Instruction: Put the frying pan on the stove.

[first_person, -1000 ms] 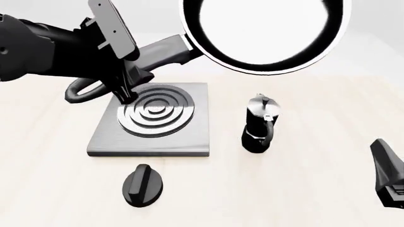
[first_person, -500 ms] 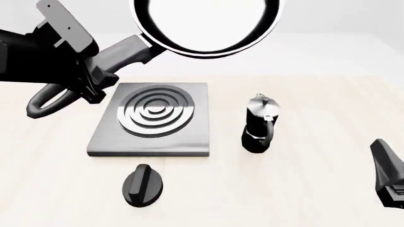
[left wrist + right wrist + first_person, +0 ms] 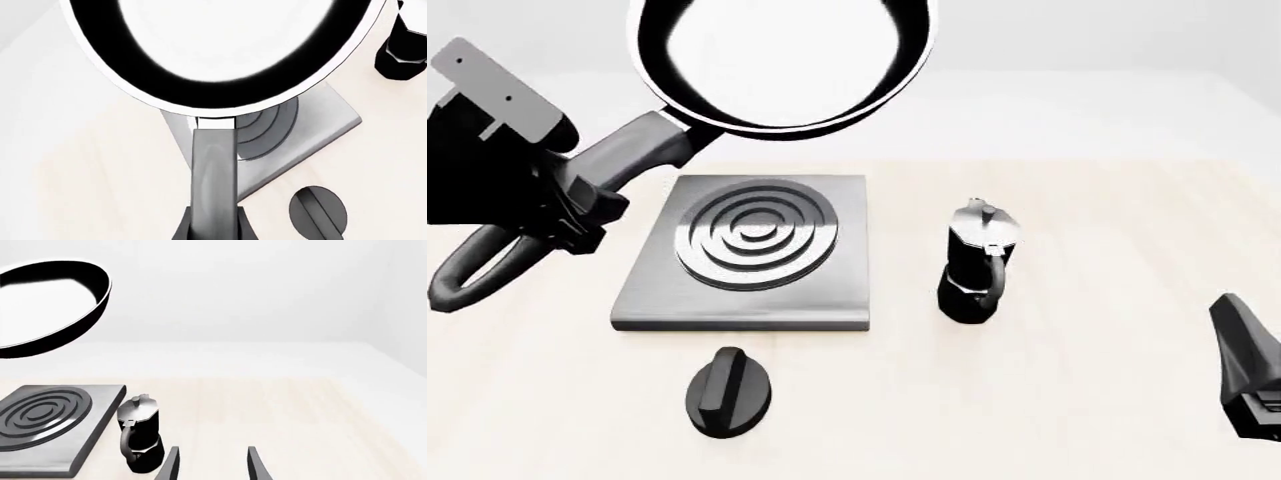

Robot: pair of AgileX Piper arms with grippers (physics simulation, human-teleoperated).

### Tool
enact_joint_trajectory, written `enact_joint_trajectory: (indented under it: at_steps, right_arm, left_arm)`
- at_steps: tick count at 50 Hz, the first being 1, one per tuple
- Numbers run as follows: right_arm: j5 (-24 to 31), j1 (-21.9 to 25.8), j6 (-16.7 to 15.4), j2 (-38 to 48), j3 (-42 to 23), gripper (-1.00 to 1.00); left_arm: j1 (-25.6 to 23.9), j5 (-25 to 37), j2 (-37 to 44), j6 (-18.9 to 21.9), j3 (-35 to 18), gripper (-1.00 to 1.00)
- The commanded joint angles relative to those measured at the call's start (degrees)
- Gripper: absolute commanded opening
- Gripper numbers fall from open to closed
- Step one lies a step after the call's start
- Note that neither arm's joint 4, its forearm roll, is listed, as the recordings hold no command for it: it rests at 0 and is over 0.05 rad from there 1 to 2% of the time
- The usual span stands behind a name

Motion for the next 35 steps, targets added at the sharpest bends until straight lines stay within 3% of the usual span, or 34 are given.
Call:
enact_joint_trajectory:
  at_steps: [1, 14, 35]
  right_arm:
    - [0.6, -0.1, -0.3, -0.9, 0.0, 1.0]
    - [0.6, -0.1, -0.3, -0.9, 0.0, 1.0]
    - [0.6, -0.1, -0.3, -0.9, 0.0, 1.0]
  left_arm:
    - [2.1, -0.1, -3.0, -1.8, 2.4, -1.0]
    - [5.9, 0.7, -4.4, -2.9, 6.9, -1.0]
    - [5.9, -2.0, -1.9, -4.1, 9.9, -1.0]
